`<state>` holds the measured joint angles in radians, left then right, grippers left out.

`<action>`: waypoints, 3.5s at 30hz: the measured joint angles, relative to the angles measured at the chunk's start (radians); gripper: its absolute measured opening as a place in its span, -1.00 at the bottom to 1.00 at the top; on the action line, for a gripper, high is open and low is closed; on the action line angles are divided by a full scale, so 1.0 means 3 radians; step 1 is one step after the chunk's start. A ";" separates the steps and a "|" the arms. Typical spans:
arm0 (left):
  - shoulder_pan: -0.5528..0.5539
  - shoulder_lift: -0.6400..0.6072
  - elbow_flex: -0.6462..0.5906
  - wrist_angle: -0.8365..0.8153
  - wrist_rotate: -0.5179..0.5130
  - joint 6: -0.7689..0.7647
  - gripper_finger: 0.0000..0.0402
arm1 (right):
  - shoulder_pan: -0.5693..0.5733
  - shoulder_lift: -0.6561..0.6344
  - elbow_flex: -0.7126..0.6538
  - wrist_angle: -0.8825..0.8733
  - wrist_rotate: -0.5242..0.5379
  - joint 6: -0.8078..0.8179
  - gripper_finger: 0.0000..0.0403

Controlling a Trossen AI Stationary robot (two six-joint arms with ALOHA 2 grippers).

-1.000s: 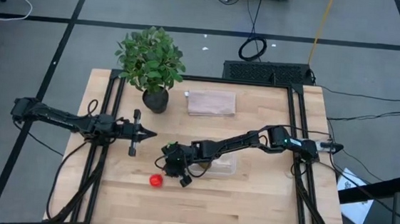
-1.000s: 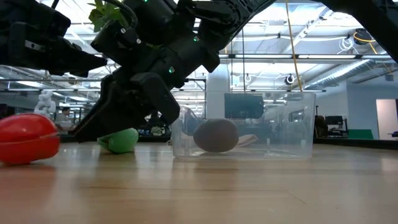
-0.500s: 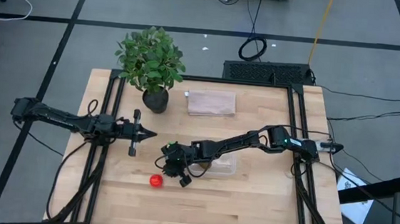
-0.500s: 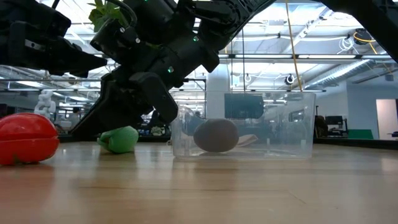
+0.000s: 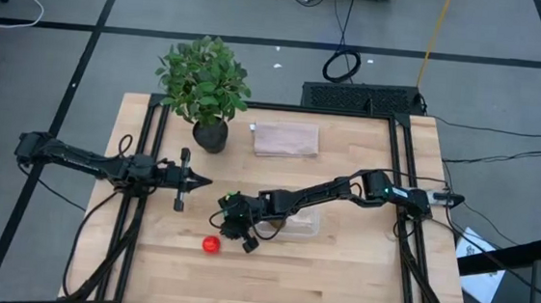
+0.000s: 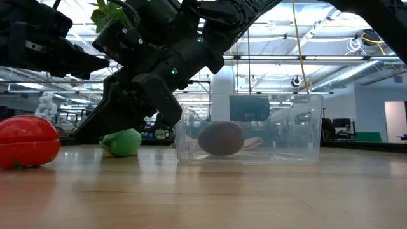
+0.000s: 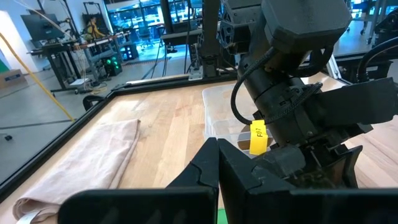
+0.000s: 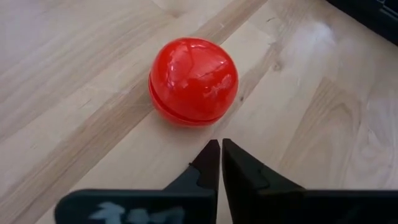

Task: Pick and placing Produce into tupperware
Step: Put the red tomato into the transparent bin

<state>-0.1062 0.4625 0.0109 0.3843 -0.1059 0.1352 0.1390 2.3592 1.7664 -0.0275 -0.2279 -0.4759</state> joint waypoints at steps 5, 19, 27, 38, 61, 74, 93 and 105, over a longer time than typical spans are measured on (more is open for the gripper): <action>0.0001 0.0000 0.0000 0.0005 -0.0004 0.0041 -1.00 | 0.0001 -0.0061 0.0000 -0.0041 0.0079 -0.0028 -0.95; 0.0000 0.0000 0.0000 0.0050 -0.0175 0.0065 -0.99 | -0.0104 -0.0988 0.0004 -0.0364 0.0139 -0.0036 -1.00; 0.0001 0.0000 0.0000 0.0054 -0.0174 0.0001 -0.99 | -0.0212 -0.1135 -0.0312 -0.0576 0.0138 -0.0298 -1.00; 0.0000 0.0000 0.0000 0.0032 -0.0175 0.0000 -0.99 | -0.0482 -0.1133 -0.0702 -0.0582 0.0164 -0.0864 -0.74; 0.0000 0.0000 0.0000 -0.0044 -0.0247 0.0130 -1.00 | -0.0705 -0.2487 -0.1682 0.0832 -0.0319 0.0286 -1.00; 0.0000 0.0000 0.0000 -0.0040 -0.0249 0.0048 -0.99 | -0.1120 -0.3943 -0.2906 0.1353 -0.0391 0.1116 -1.00; 0.0000 0.0000 0.0000 -0.0043 -0.0254 -0.0160 -0.99 | -0.1164 -0.5606 -0.4052 0.0793 -0.0093 0.1306 -1.00; 0.0000 0.0000 0.0000 -0.0054 -0.0268 -0.0329 -1.00 | -0.1164 -0.6302 -0.5269 0.1738 -0.0006 0.1595 -1.00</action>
<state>-0.1062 0.4625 0.0109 0.3679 -0.1862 0.0364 -0.2100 0.4686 0.1857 0.4940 -0.2298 0.0026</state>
